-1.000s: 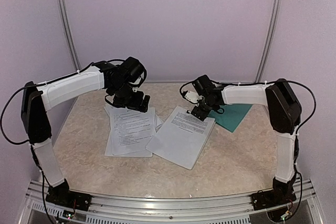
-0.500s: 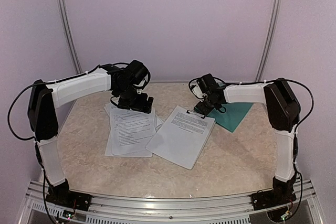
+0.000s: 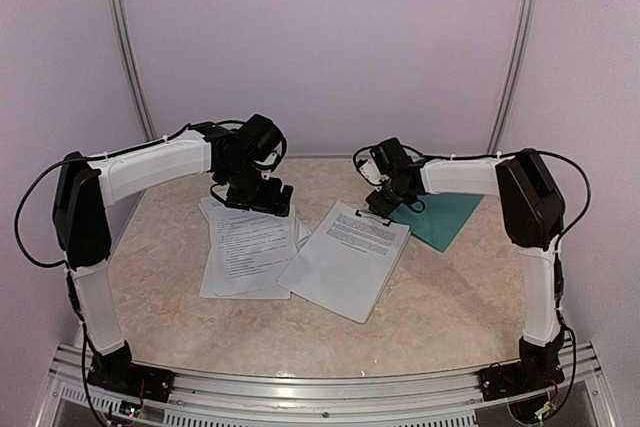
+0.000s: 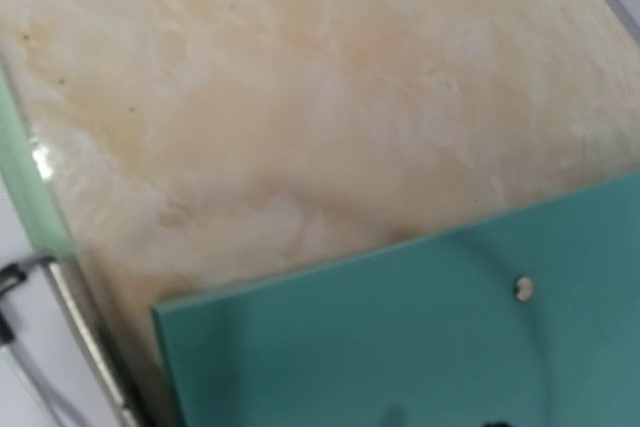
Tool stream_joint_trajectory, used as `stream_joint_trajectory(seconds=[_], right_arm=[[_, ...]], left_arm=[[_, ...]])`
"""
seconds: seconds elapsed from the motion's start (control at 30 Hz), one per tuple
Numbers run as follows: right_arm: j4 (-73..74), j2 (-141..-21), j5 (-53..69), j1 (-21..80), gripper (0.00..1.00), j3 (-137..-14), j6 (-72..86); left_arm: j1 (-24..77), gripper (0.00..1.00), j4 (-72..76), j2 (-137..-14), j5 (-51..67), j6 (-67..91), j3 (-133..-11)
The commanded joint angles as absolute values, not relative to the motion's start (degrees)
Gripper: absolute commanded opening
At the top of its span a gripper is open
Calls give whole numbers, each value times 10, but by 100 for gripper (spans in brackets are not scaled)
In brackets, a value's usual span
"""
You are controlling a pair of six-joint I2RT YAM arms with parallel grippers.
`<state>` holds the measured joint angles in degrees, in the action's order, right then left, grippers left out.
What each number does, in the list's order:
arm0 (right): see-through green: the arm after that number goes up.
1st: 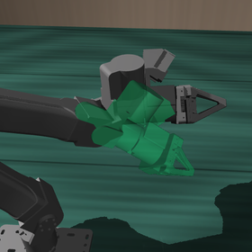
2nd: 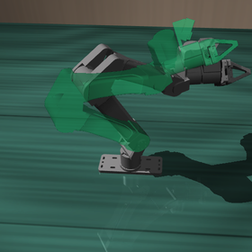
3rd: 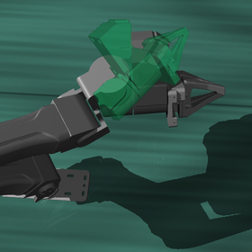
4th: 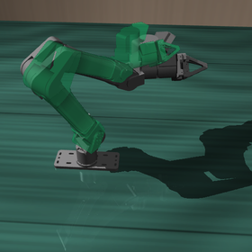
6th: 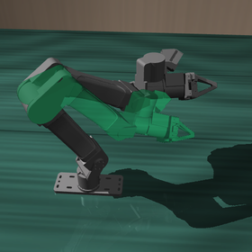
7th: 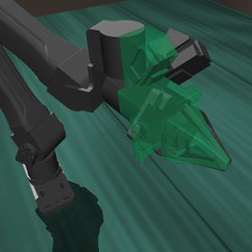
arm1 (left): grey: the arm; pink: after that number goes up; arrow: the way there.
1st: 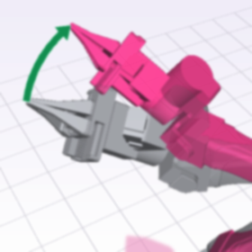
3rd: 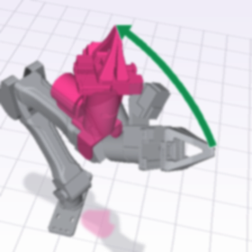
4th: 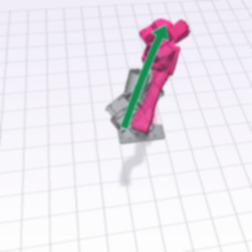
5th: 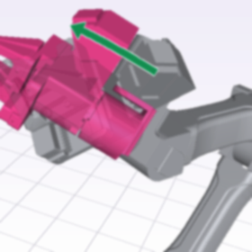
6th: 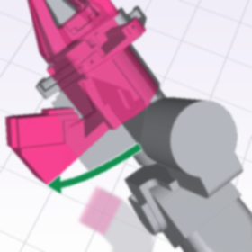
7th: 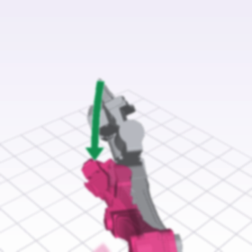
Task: Put the files into the folder
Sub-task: Move the folder to the center of the board.
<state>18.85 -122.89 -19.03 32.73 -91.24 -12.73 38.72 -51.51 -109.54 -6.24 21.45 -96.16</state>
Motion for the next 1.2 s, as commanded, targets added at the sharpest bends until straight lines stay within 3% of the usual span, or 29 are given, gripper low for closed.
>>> stream_joint_trajectory(seconds=[0.0,0.3,0.8,1.17], right_arm=[[205,-1249,-180,339,67,-927,-128],[221,-1271,-208,343,63,-942,-137],[237,-1291,-274,344,46,-957,-157],[240,-1305,-325,352,47,-952,-171]], left_arm=[[387,95,-521,-1105,-52,218,-971],[387,95,-523,-1107,-48,218,-968],[387,94,-523,-1108,-46,216,-971],[387,94,-521,-1112,-42,215,-967]])
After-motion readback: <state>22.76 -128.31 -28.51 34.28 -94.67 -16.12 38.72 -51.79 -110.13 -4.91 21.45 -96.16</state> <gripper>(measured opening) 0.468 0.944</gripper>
